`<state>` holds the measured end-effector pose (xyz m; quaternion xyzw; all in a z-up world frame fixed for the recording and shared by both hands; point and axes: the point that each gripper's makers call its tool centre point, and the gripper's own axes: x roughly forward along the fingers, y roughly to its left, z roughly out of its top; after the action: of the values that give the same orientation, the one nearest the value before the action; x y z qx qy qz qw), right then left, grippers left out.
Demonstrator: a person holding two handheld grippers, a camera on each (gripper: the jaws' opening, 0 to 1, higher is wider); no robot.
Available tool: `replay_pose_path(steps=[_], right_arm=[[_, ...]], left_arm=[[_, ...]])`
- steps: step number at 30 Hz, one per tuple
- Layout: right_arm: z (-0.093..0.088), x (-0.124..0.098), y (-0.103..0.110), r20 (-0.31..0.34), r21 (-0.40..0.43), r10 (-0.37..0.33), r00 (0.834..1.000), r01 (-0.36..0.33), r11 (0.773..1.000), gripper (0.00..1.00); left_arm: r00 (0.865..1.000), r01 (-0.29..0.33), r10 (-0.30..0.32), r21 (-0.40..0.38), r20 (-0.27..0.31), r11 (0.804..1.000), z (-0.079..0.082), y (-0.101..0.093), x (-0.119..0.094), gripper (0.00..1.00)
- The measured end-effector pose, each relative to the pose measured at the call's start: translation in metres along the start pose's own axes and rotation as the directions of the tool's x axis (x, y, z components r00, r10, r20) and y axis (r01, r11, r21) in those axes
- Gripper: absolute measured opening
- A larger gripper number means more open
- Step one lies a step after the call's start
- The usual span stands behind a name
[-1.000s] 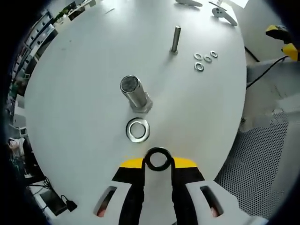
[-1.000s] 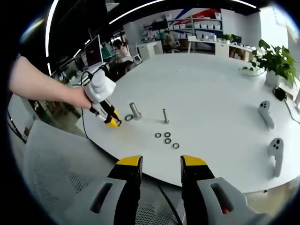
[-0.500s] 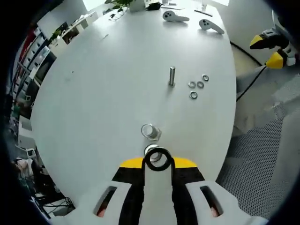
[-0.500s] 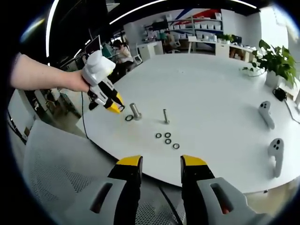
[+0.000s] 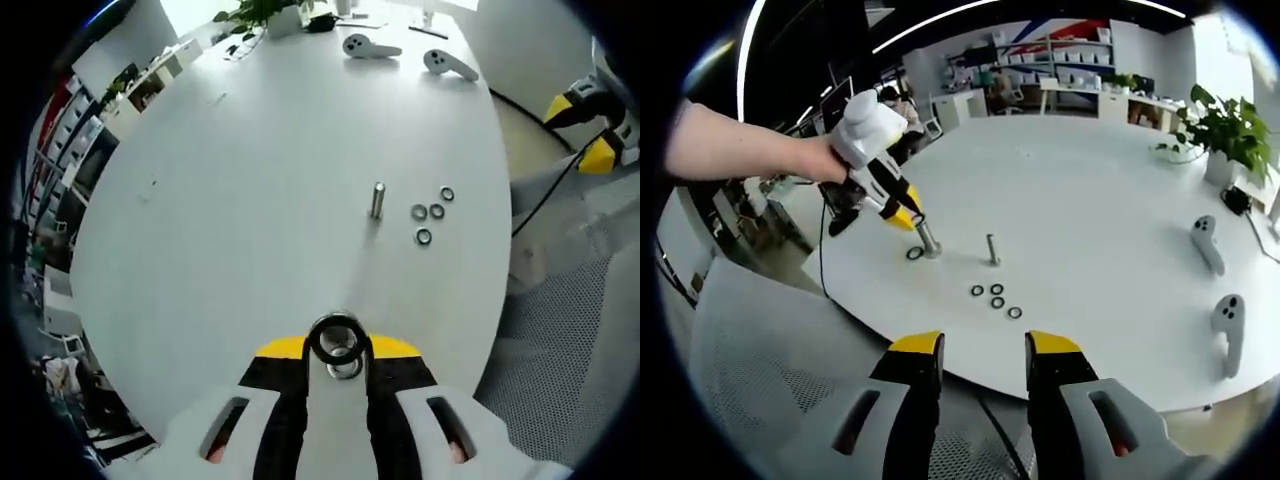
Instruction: Place the washer onto the threaded stud by aligning its center hole with the stud, sliding it down to the base, and recovering from edge contact or off-axis alignment until the washer reaches the visible bottom stop.
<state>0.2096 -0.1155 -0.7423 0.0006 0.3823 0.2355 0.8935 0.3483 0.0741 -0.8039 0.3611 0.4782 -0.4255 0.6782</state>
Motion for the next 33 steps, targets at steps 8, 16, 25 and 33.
replay_pose_path(steps=[8, 16, 25, 33], right_arm=[[0.0, 0.0, -0.001, 0.004, 0.007, -0.002, 1.0, 0.002, 1.0, 0.35], [0.0, 0.0, -0.001, 0.001, 0.008, -0.004, 1.0, 0.004, 1.0, 0.35], [0.0, 0.0, -0.003, 0.001, 0.012, -0.01, 1.0, 0.01, 1.0, 0.35], [0.0, 0.0, -0.004, 0.001, 0.013, -0.014, 1.0, 0.014, 1.0, 0.34]], left_arm=[[1.0, 0.011, -0.011, 0.006, -0.024, 1.0, -0.001, 0.001, 0.003, 0.19], [0.999, 0.022, -0.02, 0.028, -0.042, 0.999, -0.002, 0.0, 0.013, 0.19], [0.998, 0.025, -0.022, 0.055, -0.066, 0.998, -0.005, -0.002, 0.029, 0.19], [0.997, 0.029, -0.025, 0.064, -0.072, 0.998, -0.009, -0.01, 0.037, 0.19]])
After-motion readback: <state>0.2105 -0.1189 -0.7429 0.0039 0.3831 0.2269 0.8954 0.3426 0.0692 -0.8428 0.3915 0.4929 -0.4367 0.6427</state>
